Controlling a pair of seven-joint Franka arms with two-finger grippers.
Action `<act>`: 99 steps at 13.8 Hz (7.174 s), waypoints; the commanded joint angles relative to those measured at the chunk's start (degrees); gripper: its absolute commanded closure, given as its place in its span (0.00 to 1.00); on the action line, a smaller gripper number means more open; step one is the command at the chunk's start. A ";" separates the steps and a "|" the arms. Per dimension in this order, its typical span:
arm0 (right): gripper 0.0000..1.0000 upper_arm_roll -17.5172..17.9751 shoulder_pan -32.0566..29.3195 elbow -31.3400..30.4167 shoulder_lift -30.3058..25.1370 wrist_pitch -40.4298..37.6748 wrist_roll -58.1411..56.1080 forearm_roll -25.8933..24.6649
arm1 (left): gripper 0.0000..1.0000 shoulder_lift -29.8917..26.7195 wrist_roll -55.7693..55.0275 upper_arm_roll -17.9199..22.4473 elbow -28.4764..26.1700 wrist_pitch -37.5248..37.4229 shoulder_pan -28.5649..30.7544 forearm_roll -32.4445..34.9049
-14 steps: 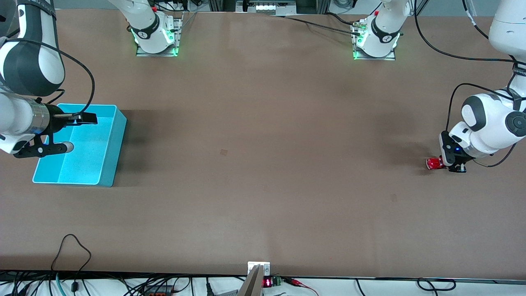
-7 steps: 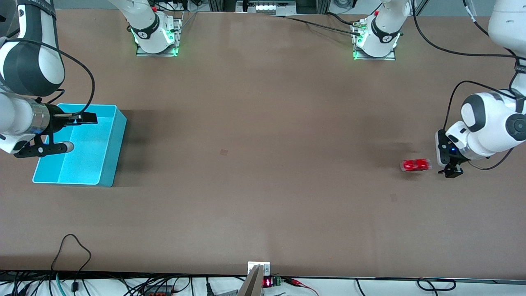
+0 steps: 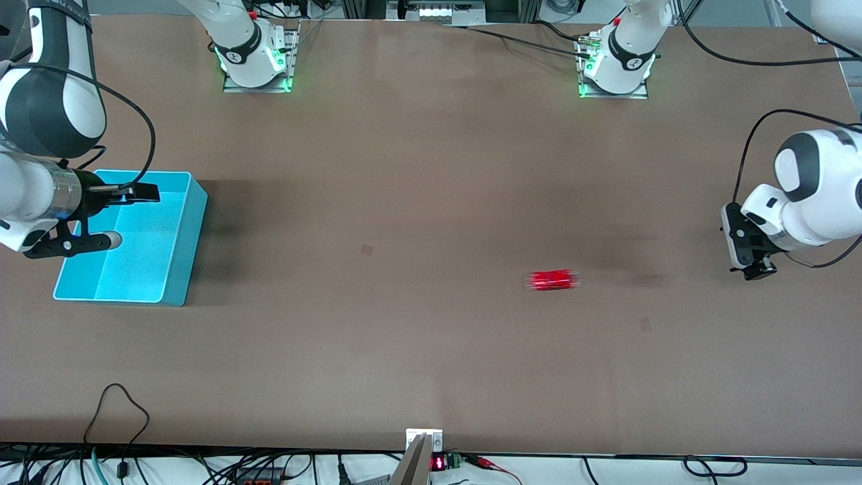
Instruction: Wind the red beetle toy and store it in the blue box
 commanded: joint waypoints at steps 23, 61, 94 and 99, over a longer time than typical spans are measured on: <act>0.00 0.01 -0.28 -0.03 2.52 2.57 -5.45 0.68 | 0.00 -2.15 -21.51 -6.83 11.06 -21.31 0.26 0.79; 1.00 4.49 1.47 -11.10 18.62 54.10 -68.95 16.23 | 0.00 -20.87 -91.16 9.24 11.26 -30.05 -26.45 -9.66; 0.22 -10.71 -6.52 -31.67 8.15 47.94 -2.38 3.14 | 0.00 -20.95 -91.25 7.74 12.22 -30.75 -27.07 -9.58; 0.00 -10.36 -5.81 -30.97 4.65 47.42 -3.43 2.96 | 0.00 -20.95 -91.25 7.74 12.22 -30.75 -27.07 -9.58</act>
